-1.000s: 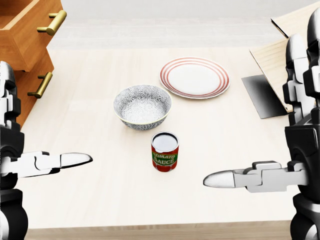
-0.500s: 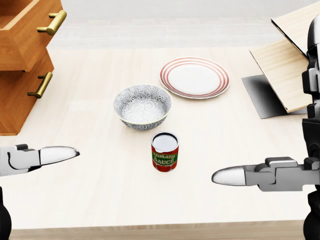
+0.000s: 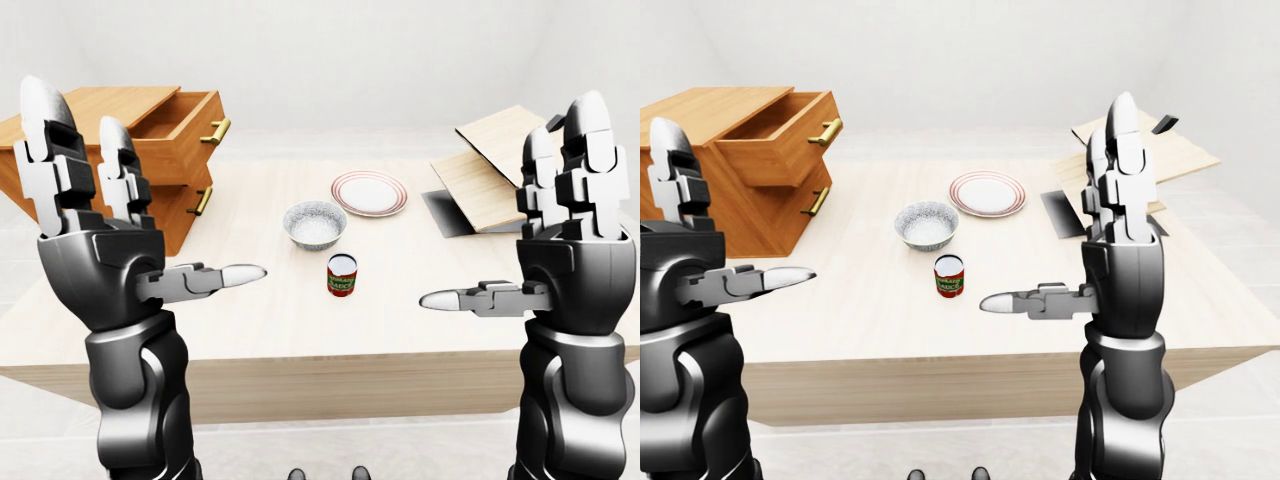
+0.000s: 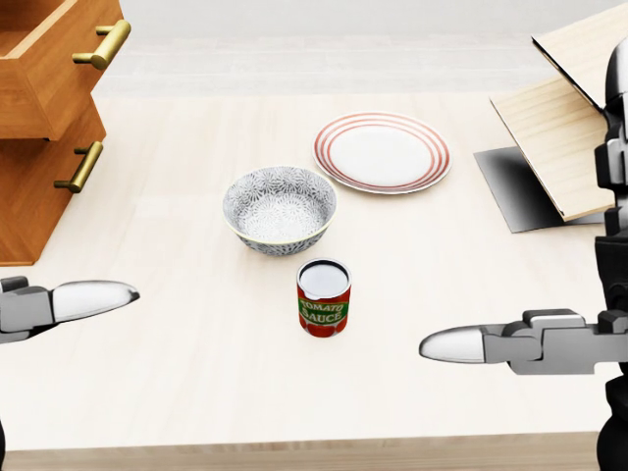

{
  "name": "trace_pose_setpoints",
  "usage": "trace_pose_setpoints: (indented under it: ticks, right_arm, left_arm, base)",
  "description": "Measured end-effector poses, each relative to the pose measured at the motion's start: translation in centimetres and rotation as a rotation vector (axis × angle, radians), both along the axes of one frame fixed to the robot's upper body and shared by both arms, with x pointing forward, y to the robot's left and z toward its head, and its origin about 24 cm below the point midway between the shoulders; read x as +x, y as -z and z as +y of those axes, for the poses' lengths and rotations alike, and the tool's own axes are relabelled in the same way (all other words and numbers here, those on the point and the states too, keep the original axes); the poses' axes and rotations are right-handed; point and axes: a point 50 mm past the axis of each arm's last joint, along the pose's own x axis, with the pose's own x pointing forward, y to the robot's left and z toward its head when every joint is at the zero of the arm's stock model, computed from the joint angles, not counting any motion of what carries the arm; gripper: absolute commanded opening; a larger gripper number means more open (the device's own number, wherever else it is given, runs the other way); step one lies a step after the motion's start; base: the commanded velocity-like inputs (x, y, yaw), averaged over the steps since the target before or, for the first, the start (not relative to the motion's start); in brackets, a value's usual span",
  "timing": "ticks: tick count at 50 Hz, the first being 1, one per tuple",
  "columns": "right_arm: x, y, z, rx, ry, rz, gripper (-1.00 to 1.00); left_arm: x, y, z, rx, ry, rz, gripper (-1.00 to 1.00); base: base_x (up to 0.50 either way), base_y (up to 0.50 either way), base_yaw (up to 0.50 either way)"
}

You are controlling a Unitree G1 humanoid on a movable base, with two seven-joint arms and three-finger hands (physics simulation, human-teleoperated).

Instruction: Close the top drawer of the cabinet.

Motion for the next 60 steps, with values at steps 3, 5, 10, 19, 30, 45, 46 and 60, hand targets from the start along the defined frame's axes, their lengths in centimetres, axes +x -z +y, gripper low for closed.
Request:
trace_pose_setpoints:
  ticks: [3,5,10,19,30,45,46,60]
  right_arm:
    - [-0.1,-0.1,0.0,-0.005,0.003,-0.004,1.00]
    - [-0.1,-0.1,0.0,-0.006,0.002,-0.006,1.00]
    - [-0.1,-0.2,0.1,-0.010,-0.001,-0.009,1.00]
    - [-0.1,-0.1,0.1,-0.013,-0.002,-0.004,1.00]
    - [0.0,0.2,0.1,-0.014,0.001,0.011,1.00]
    - [0.2,0.6,0.0,-0.011,0.002,0.035,1.00]
    - [0.2,0.6,0.0,-0.012,0.002,0.035,1.00]
    - [0.3,0.9,0.0,-0.009,-0.003,0.049,1.00]
  left_arm:
    - [0.0,0.0,-0.1,-0.002,0.002,-0.003,1.00]
    - [-0.1,-0.1,0.0,-0.003,0.001,-0.005,1.00]
    - [-0.1,-0.2,0.0,-0.004,0.001,-0.012,1.00]
    - [-0.3,-0.3,0.0,-0.008,0.000,-0.016,1.00]
    - [-0.4,-0.4,0.0,-0.007,0.000,-0.025,1.00]
    - [-0.4,-0.4,0.0,-0.003,-0.002,-0.025,1.00]
    - [-0.4,-0.4,0.0,-0.003,-0.002,-0.025,1.00]
    - [-0.3,-0.1,-0.1,-0.003,0.000,-0.008,1.00]
  base:
    - [0.00,0.38,0.00]
    - [0.01,0.40,0.00]
    - [0.01,0.40,0.00]
    - [0.01,0.40,0.00]
    - [0.01,0.33,0.00]
    - [0.00,0.35,0.00]
    - [0.01,0.36,0.00]
    - [0.03,0.36,0.00]
